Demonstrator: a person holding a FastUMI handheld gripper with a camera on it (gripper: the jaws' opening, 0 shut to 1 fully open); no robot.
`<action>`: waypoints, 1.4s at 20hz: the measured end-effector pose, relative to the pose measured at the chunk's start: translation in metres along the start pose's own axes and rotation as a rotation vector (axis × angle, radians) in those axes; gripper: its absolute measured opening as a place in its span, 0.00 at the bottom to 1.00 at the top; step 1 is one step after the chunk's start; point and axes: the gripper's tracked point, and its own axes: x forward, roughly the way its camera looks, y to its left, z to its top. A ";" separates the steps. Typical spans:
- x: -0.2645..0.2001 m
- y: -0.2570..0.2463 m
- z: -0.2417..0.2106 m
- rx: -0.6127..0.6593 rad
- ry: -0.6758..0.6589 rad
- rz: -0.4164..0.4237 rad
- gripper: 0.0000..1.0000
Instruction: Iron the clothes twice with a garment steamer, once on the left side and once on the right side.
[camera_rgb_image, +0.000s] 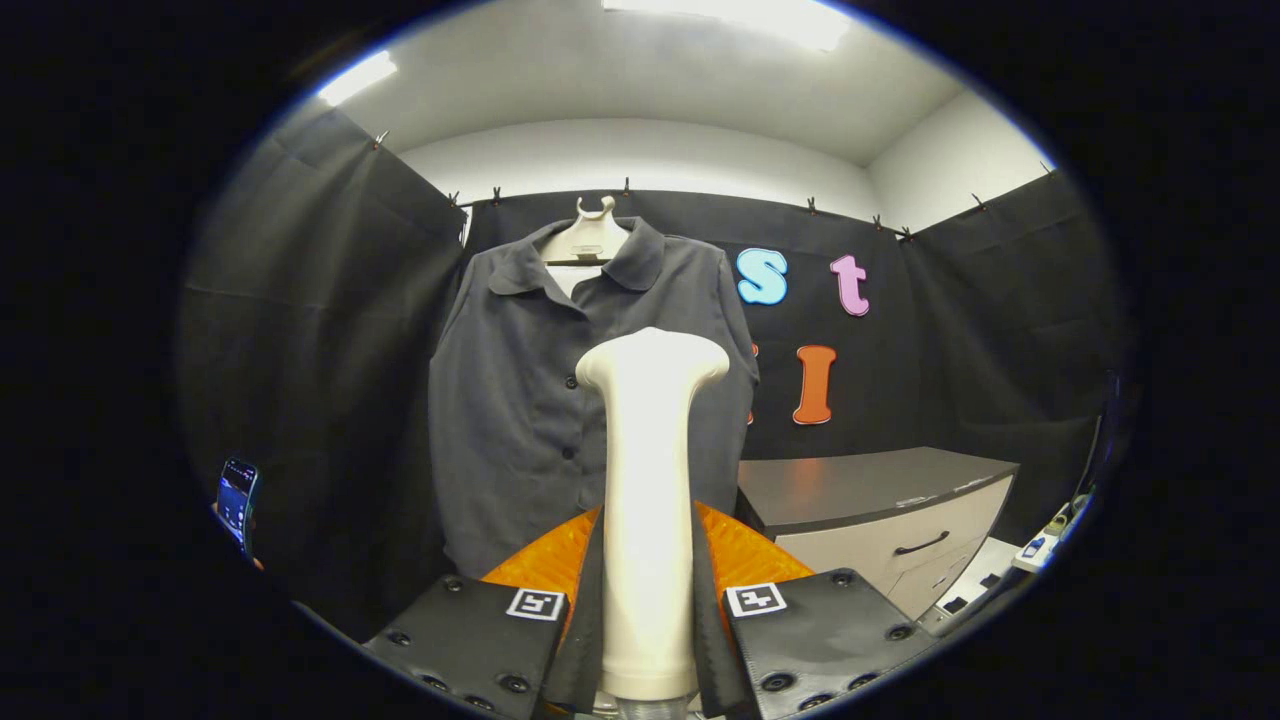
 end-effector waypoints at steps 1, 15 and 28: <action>-0.002 -0.005 0.001 0.005 -0.004 -0.013 0.45; -0.003 -0.023 0.003 0.049 -0.013 -0.056 0.45; 0.009 -0.018 -0.003 0.068 0.002 -0.040 0.45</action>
